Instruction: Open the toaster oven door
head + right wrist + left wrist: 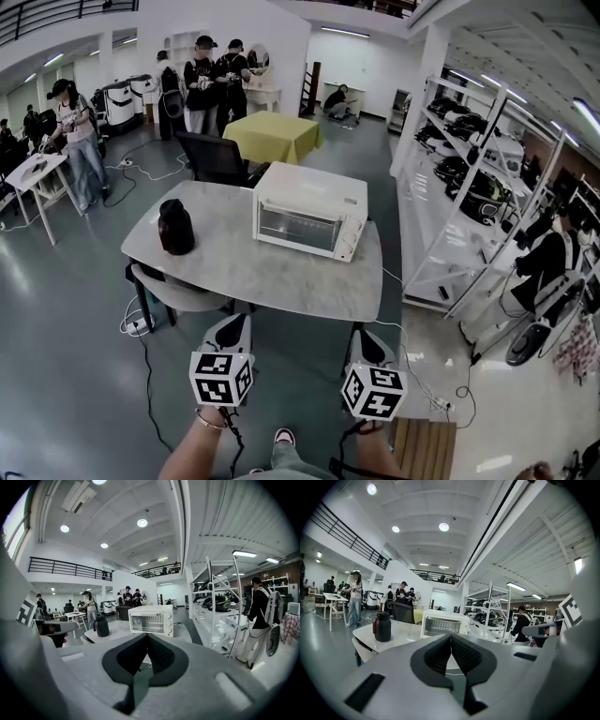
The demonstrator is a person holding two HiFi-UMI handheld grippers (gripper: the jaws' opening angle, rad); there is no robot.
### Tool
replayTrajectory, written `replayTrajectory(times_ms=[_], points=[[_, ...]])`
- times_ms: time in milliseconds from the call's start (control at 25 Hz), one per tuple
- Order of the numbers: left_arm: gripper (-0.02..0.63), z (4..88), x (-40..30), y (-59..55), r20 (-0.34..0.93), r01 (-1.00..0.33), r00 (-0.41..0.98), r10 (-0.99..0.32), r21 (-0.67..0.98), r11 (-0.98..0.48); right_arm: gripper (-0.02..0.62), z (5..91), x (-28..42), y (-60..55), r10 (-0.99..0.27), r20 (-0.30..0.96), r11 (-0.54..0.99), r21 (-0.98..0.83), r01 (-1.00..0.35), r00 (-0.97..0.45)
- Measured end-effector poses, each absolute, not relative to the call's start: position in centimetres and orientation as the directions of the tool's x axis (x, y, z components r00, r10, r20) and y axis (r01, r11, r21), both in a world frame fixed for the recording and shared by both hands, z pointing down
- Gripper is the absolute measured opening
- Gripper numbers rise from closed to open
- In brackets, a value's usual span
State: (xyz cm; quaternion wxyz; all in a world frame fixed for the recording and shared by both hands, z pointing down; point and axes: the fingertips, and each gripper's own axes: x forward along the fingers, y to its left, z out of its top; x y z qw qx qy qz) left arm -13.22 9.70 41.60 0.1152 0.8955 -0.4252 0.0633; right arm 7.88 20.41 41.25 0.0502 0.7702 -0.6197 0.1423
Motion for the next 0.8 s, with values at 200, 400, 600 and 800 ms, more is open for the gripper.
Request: replayTrajectory(times_ms=[200,400,600,800], points=[[0.006,40.6,-10.6,5.1,0.202,-0.793,0.609,-0.767,0.144,-0.592,0.005,40.3,11.0,15.4,-0.947,0.274,-0.197,-0.085,-0.977,0.167],[0.006,40.3,-8.1,1.3,0.202,-0.808,0.589,-0.783,0.141,-0.572,0.005,40.1,14.2,11.5,-0.950,0.274,-0.179,-0.079,-0.981,0.151],[0.006,40.5,-6.0,-1.3,0.213,-0.819,0.573,-0.791,0.120,-0.561,0.005,40.3,17.0,8.1,-0.952,0.272,-0.168,-0.086,-0.982,0.139],[0.006,41.2,-5.3,-3.3,0.250,-0.831,0.554,-0.794,0.112,-0.544,0.005,41.1,18.1,5.6,-0.951,0.288,-0.152,-0.107,-0.982,0.116]])
